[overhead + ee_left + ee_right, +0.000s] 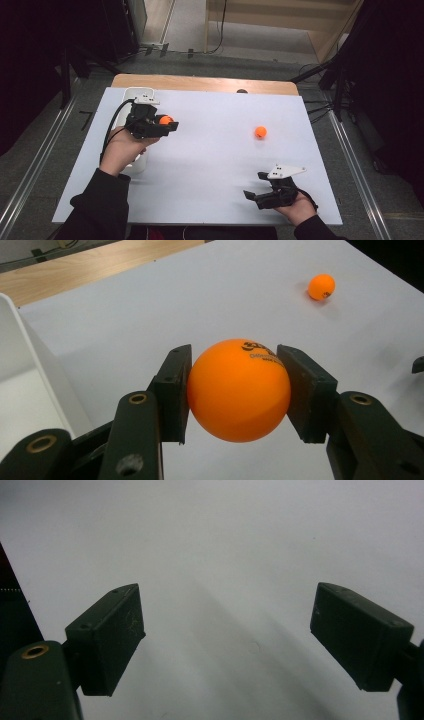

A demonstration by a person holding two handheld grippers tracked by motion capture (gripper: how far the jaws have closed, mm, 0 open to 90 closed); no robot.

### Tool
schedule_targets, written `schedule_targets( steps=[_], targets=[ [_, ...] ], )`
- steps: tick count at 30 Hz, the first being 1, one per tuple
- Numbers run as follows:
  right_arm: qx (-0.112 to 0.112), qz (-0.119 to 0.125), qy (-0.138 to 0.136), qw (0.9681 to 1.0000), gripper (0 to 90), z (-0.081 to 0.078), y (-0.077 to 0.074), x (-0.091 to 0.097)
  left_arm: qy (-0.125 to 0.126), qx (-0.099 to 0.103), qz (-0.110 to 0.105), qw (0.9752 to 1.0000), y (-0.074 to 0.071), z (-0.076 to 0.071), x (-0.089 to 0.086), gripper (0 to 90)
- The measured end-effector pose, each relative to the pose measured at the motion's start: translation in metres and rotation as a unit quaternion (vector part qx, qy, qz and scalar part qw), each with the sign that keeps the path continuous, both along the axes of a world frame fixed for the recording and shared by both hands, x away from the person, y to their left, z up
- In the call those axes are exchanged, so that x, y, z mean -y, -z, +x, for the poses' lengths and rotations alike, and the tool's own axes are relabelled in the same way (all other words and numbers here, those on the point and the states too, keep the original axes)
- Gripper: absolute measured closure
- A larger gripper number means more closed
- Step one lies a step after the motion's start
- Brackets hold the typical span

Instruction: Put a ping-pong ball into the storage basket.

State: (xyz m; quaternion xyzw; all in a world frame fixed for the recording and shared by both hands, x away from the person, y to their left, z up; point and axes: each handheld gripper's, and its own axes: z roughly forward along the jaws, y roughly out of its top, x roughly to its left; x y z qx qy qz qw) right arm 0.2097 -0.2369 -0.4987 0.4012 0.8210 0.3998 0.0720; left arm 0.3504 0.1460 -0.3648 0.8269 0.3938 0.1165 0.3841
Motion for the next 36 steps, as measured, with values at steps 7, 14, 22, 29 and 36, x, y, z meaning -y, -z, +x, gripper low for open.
schedule_targets(
  steps=[7,14,22,29,36],
  targets=[
    [0.001,0.0,0.0,1.0,12.5,0.0,0.0,0.0,-0.013,0.002,-0.002,0.9999,-0.001,0.002,-0.006,51.1],
    [0.0,-0.001,-0.001,1.0,12.5,0.0,0.0,0.0,-0.023,0.001,-0.007,0.9997,-0.002,0.004,-0.013,51.1],
    [0.003,-0.002,-0.003,1.0,12.4,0.001,0.001,0.0,-0.03,-0.001,-0.011,0.9995,-0.002,0.007,-0.02,51.1],
    [0.002,-0.003,-0.002,1.0,12.5,0.0,0.001,-0.001,-0.051,0.001,-0.014,0.9986,-0.003,0.01,-0.03,51.1],
    [0.003,-0.002,-0.002,1.0,12.4,0.0,0.0,-0.001,-0.066,0.004,-0.014,0.9977,-0.005,0.011,-0.038,51.1]
  ],
)
